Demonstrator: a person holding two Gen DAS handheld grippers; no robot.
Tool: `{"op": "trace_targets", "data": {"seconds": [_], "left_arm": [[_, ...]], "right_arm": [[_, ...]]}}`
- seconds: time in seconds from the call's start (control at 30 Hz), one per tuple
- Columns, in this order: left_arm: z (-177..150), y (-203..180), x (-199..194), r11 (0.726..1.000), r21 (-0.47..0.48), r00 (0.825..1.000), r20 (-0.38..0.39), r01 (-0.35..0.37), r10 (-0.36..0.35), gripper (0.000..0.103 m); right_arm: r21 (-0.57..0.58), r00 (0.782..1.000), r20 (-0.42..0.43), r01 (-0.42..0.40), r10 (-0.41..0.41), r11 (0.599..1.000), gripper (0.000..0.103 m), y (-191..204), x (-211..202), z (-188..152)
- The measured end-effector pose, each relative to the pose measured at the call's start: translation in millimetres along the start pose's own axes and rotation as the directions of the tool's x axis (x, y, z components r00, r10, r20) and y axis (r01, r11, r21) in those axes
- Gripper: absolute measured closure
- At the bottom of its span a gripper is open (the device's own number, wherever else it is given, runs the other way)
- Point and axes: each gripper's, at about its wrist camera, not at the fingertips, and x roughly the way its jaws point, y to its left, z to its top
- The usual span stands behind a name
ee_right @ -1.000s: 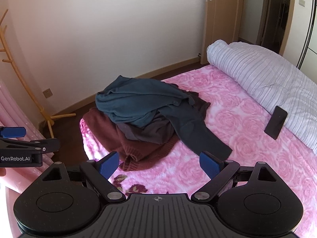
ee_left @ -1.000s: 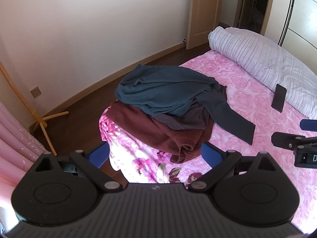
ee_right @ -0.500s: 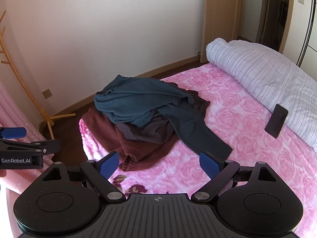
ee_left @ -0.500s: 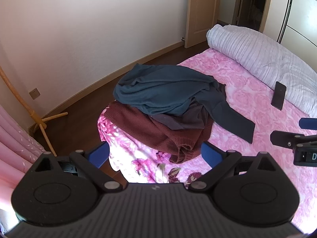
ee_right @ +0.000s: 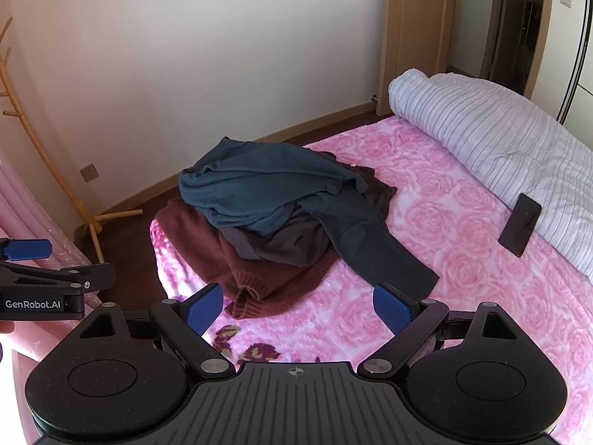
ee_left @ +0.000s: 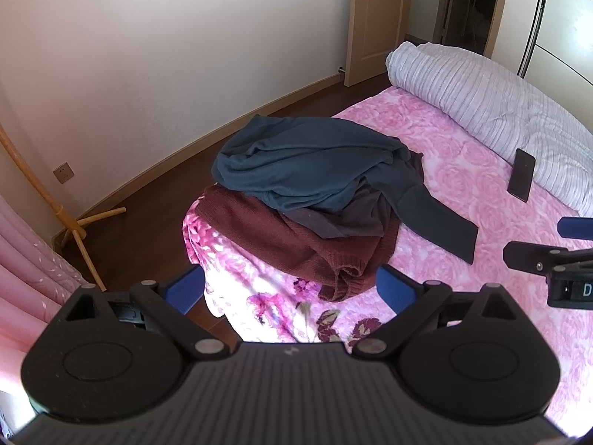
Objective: Fold clothes
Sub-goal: 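Approach the pile of clothes on the bed with both tools open, then grasp the dark teal sweatshirt with the left tool while the right tool grasps it too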
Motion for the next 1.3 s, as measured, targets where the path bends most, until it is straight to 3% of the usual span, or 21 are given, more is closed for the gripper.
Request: {"op": "trace_targets", "data": {"seconds": [0.6, 1.3], "left_arm": [[1.7, -9.8, 10.8, 1.0, 0.004, 1.0, -0.019, 0.016, -0.016, 0.005], [17.7, -45.7, 21.4, 0.999, -0.03, 1.0, -0.019, -0.021, 0.021, 0.005]], "right_arm": [[0.008, 1.0, -0.019, 0.005, -0.005, 1.0, 0.012, -10.8, 5.0, 0.7], [-0.007, 0.997, -0.031, -0.076, 0.076, 0.997, 0.012, -57.2, 30.7, 17.8]]}}
